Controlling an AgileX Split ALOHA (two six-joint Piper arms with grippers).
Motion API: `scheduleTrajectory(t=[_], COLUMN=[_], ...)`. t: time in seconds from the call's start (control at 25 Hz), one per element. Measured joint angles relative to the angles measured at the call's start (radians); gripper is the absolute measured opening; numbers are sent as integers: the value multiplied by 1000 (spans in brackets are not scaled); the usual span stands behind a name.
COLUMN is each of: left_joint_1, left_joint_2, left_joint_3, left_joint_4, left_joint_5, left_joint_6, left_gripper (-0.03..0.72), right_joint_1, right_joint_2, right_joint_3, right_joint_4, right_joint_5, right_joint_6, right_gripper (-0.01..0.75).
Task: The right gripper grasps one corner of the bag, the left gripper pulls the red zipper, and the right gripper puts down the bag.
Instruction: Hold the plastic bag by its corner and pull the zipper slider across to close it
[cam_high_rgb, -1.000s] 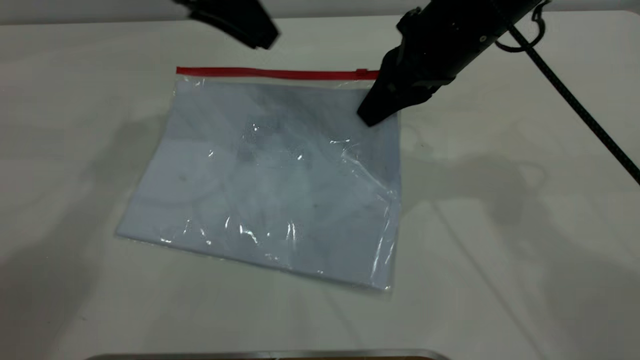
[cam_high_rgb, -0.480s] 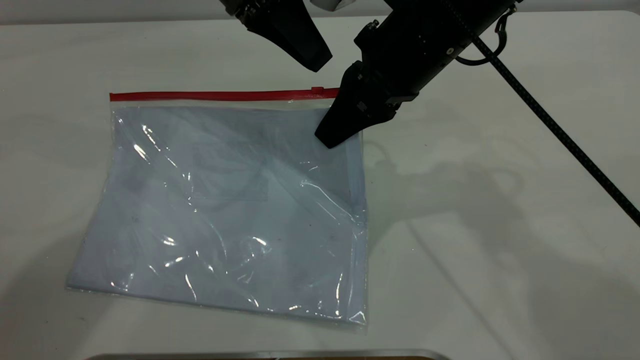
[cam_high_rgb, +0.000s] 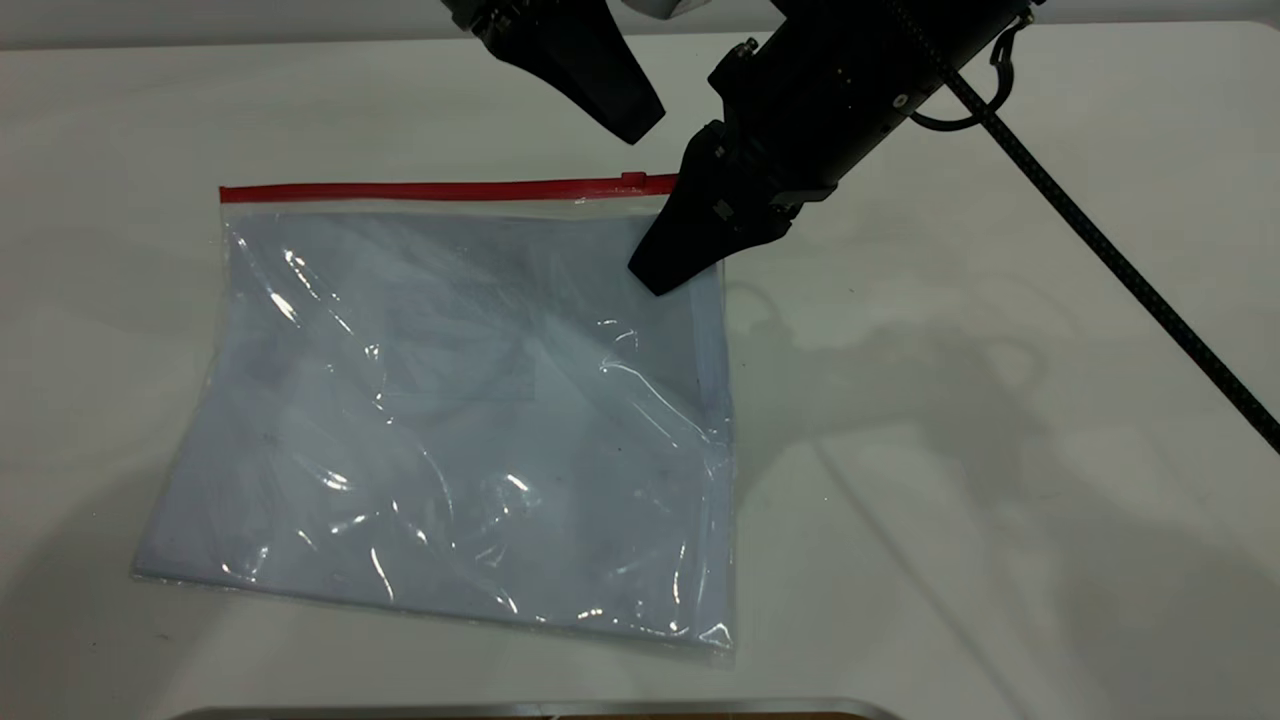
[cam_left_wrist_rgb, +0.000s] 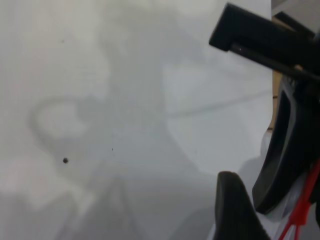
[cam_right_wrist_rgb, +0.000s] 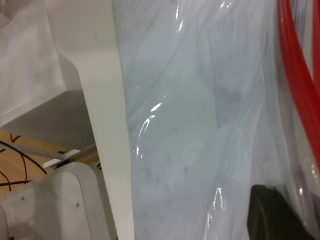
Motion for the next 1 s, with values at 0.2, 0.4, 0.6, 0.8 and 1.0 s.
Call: scheduleTrajectory(t=[0.2, 0.4, 0.6, 0.8, 1.0], left_joint_1=[-5, -5, -5, -5, -5], left_joint_2=[0, 0, 0, 0, 0], left_joint_3=[0, 0, 0, 0, 0], left_joint_4=[16, 16, 16, 16, 16], left_joint_5=[0, 0, 0, 0, 0], left_joint_6=[18, 23, 25, 28, 28], left_gripper=[453, 453, 453, 453, 447], right_joint_1=[0, -7, -32, -34, -35], right_joint_2=[0, 0, 0, 0, 0], right_joint_3=[0, -2, -25, -32, -32], right_joint_4=[4, 7, 37, 56, 65], right_joint_5=[1, 1, 17, 36, 39], right_joint_6=[0, 0, 0, 0, 0], right_gripper=[34, 34, 34, 34, 34])
